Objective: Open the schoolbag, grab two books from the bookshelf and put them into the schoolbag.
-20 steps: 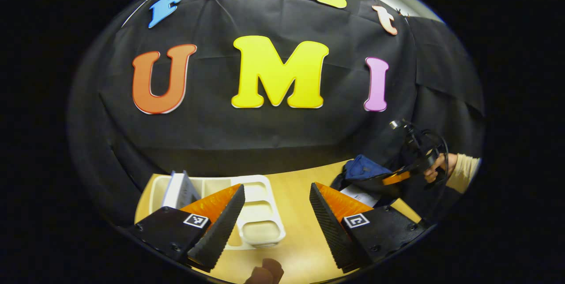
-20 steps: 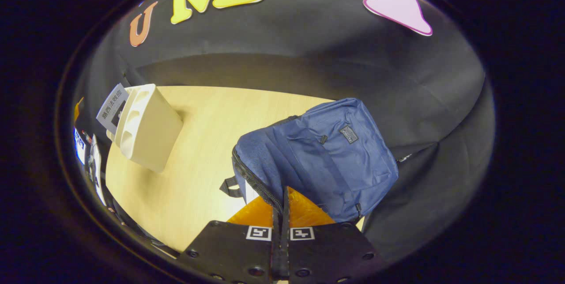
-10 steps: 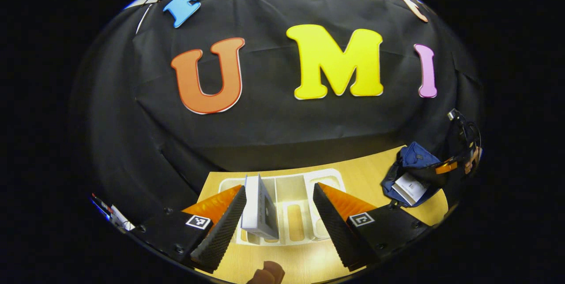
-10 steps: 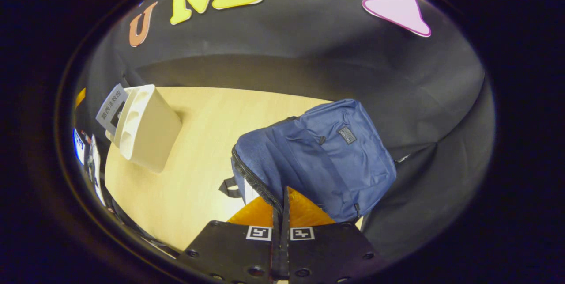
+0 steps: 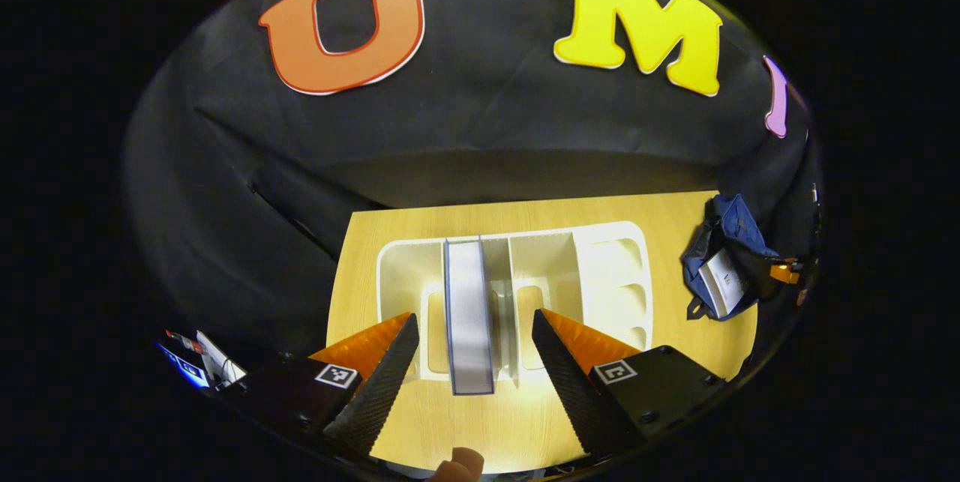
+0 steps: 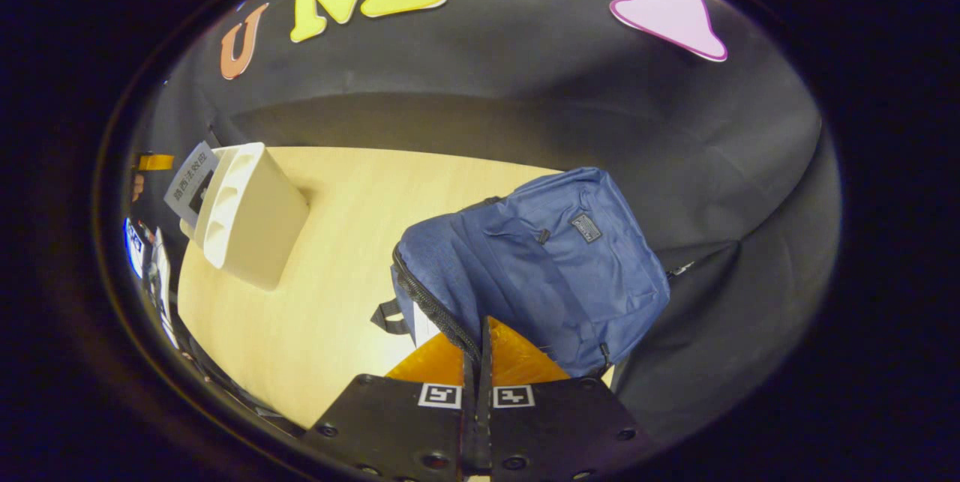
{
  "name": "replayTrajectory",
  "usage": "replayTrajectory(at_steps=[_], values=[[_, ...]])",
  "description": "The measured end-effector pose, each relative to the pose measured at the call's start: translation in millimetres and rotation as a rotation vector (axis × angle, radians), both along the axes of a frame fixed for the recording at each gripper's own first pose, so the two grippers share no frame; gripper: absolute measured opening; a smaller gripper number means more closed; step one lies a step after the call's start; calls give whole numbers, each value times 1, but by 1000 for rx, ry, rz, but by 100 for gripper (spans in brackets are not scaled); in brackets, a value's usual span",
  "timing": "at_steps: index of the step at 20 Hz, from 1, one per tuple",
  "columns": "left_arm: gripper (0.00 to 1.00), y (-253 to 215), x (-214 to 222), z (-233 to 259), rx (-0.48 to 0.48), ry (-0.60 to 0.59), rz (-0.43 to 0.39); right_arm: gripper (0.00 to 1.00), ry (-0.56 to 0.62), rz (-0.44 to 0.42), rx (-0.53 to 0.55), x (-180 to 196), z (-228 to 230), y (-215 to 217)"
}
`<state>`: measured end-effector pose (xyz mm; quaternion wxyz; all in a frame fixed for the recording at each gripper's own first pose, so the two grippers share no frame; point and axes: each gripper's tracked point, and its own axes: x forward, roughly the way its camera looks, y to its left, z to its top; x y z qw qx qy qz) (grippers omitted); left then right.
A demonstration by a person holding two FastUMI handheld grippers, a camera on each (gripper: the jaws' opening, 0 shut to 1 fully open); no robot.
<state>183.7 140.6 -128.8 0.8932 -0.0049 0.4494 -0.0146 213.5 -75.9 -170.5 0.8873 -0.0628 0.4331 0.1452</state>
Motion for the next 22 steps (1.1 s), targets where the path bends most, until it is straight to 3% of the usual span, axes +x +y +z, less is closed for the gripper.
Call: replayTrajectory(at_steps=[3,9,14,15,18,20,22], values=[[98,9,8,-22,47,105,-25,1,3,7,-10,-3,-1,2],[92,14,12,-59,43,277,-25,1,16,9,-18,-5,-6,3],[78,3,7,-87,-21,396,-2,1,22,5,-34,-6,-5,0],[66,1,5,-89,-28,420,3,1,31,1,-41,-8,-6,-1],[62,-5,7,-96,-55,437,7,1,36,-5,-49,-12,-6,-4],[48,-11,4,-94,-56,454,10,1,36,-9,-50,-14,-7,-2],[47,-14,1,-91,-62,460,14,1,42,-3,-56,-16,-12,3]])
